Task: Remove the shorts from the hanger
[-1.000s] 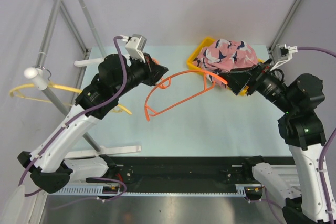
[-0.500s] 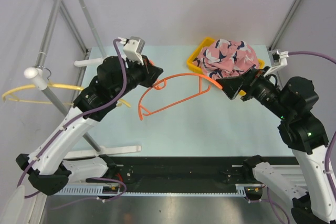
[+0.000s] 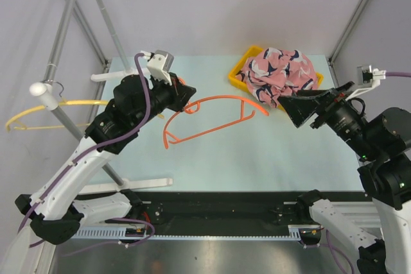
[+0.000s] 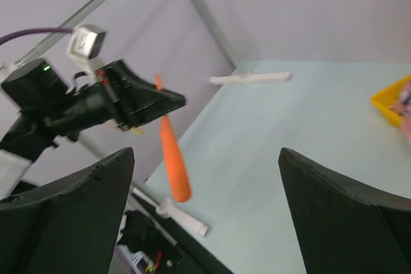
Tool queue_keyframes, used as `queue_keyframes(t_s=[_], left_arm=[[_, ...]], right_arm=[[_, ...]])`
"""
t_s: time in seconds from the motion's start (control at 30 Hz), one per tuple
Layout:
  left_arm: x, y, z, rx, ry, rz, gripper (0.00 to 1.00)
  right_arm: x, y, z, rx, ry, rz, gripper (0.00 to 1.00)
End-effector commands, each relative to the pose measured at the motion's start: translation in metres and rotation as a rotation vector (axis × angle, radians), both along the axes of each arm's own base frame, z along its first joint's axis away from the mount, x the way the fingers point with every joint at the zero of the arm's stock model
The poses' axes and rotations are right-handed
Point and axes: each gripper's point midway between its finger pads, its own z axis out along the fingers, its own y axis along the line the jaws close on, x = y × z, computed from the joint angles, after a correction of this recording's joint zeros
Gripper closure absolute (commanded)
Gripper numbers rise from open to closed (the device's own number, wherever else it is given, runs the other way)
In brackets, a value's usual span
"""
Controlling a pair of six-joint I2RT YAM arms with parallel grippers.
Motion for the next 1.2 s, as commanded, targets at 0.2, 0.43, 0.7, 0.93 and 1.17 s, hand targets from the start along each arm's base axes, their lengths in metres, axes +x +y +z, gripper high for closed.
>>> queue_keyframes(t_s=[0.2,0.43,0.7,0.93,1.17], left_arm=[[-0.006,-0.021,0.007,-0.040,-0.006,-0.108,1.00],[-0.007,-0.023,0.002,-0.033,0.010,-0.115,0.99],[-0.016,-0.021,0.019,-0.076,-0.004,-0.137,0.72],[-0.054,-0.010,0.094,-0.275,-0.141,-0.224,0.20],[-0.112,0.019,0.141,-0.410,-0.258,-0.330,0.15]], right_arm=[[-0.016,0.081,-0.018,-0.042,0.070,0.434,0.07],[-0.014,0.112,-0.053,-0.163,0.121,0.398,0.53],[-0.013,0.091,-0.048,-0.177,0.081,0.278,1.00],[-0.005,0.051,-0.034,-0.140,0.035,0.101,1.00],[0.016,0.067,-0.024,-0.164,-0.043,0.076,1.00]])
